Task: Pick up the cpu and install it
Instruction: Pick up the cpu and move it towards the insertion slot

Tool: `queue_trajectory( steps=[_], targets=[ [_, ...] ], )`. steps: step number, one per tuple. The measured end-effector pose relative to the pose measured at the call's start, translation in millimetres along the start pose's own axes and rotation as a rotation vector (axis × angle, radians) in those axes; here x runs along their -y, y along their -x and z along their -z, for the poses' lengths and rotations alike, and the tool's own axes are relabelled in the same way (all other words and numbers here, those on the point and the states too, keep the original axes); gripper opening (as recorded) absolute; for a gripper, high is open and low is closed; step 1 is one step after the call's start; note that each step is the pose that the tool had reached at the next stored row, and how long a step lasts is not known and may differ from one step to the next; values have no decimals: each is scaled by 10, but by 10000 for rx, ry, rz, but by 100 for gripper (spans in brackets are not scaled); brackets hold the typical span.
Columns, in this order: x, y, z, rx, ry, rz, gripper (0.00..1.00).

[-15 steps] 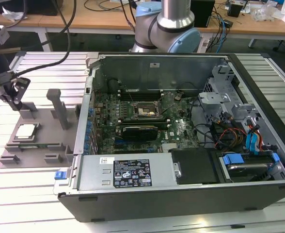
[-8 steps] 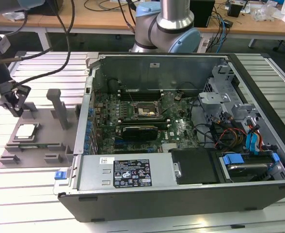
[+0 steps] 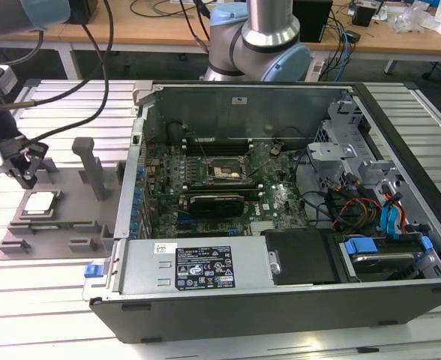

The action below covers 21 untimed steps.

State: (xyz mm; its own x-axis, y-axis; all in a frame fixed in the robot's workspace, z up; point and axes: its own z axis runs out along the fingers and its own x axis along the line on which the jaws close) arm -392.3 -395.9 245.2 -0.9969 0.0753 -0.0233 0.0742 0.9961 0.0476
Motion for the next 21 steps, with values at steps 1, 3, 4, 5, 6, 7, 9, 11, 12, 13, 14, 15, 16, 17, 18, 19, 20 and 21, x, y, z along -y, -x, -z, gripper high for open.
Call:
queue_trajectory(
  steps=[1, 3, 4, 5, 6, 7, 9, 11, 12, 13, 14, 15, 16, 17, 18, 19, 20, 21],
  targets=[
    [10, -6, -21, 0, 1, 0, 11],
    [30, -27, -116, -1, 1, -1, 11],
    [33, -30, -139, -1, 1, 0, 11],
    [34, -31, -144, -3, -1, 0, 11],
    [33, -31, -144, -3, -1, 0, 11],
    [33, -30, -145, -2, 0, 0, 11],
    [33, -31, -146, -1, 1, 0, 11],
    [33, -31, -146, -2, 0, 0, 16],
    [33, -31, -146, -1, 1, 0, 23],
    [33, -31, -146, -1, 0, 0, 36],
    [33, -31, -146, -2, 0, 0, 36],
    [33, -31, -146, -2, 1, 0, 42],
    [33, -31, -146, -1, 1, 0, 48],
    [33, -31, -147, -1, 1, 0, 54],
    [33, -31, -146, -1, 0, 0, 60],
    [33, -31, -147, -1, 1, 0, 60],
    [33, -31, -147, -1, 0, 0, 66],
    [33, -30, -162, 4, 4, 10, 66]
  ],
)
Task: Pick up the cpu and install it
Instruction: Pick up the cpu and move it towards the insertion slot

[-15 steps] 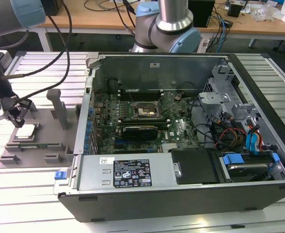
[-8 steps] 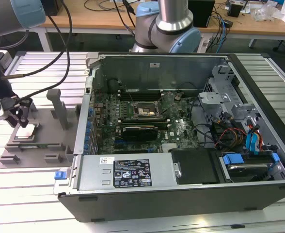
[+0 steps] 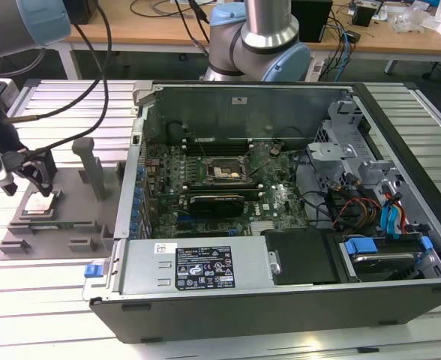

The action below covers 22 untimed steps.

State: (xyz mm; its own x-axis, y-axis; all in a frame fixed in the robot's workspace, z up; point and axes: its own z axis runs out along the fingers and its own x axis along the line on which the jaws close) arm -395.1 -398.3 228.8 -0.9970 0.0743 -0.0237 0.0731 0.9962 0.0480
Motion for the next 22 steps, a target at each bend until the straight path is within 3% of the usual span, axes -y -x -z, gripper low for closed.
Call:
queue_trajectory(
  steps=[9, 10, 13, 14, 15, 22],
  targets=[
    [12, -19, -225, -15, 6, 306, 66],
    [14, -20, -271, -21, 7, 403, 66],
    [15, -21, -314, -30, 13, 611, 66],
    [-30, -16, -358, -47, 22, 971, 66],
    [-33, -17, -402, -52, 23, 1070, 66],
    [-33, -18, -410, -53, 23, 1070, 66]
  ],
)
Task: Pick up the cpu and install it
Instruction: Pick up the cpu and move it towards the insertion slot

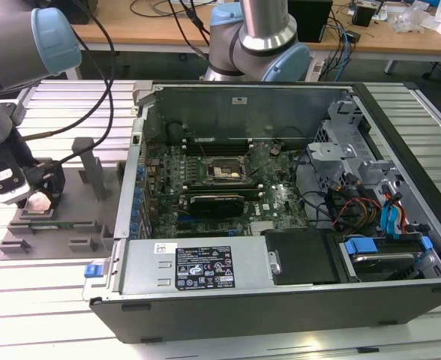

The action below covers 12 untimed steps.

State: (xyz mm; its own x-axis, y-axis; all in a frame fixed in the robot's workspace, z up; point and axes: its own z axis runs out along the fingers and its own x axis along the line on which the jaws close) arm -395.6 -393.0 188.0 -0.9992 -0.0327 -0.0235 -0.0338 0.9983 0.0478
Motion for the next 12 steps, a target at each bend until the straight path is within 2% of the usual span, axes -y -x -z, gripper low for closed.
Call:
queue_trajectory(
  steps=[4, 5, 7, 12],
  targets=[
    [0, 0, -1, 1, 0, 0, 65],
    [0, 0, -1, 0, 0, 0, 57],
    [-1, 1, 21, 3, 1, 0, 57],
    [0, 0, 17, 0, 0, 0, 57]
  ],
)
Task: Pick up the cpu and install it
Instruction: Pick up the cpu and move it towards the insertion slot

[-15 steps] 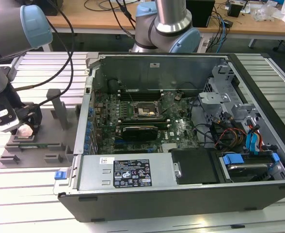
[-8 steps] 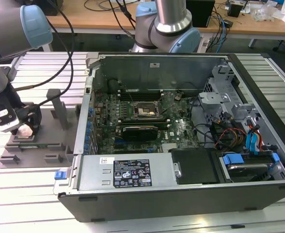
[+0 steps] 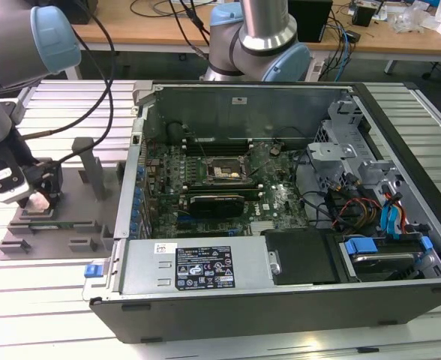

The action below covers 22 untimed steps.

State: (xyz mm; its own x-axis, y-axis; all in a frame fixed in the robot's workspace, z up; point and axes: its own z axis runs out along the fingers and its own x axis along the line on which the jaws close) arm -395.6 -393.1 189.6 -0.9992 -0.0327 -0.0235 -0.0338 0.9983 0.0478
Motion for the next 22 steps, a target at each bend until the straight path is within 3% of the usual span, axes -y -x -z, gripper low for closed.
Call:
queue_trajectory(
  steps=[7, 9, 18, 22],
  targets=[
    [0, 0, -9, 2, 9, -1, 57],
    [0, 0, -9, 2, 11, -1, 65],
    [0, 0, -4, 2, 15, 0, 65],
    [0, 0, -2, 2, 15, 0, 55]
  ],
)
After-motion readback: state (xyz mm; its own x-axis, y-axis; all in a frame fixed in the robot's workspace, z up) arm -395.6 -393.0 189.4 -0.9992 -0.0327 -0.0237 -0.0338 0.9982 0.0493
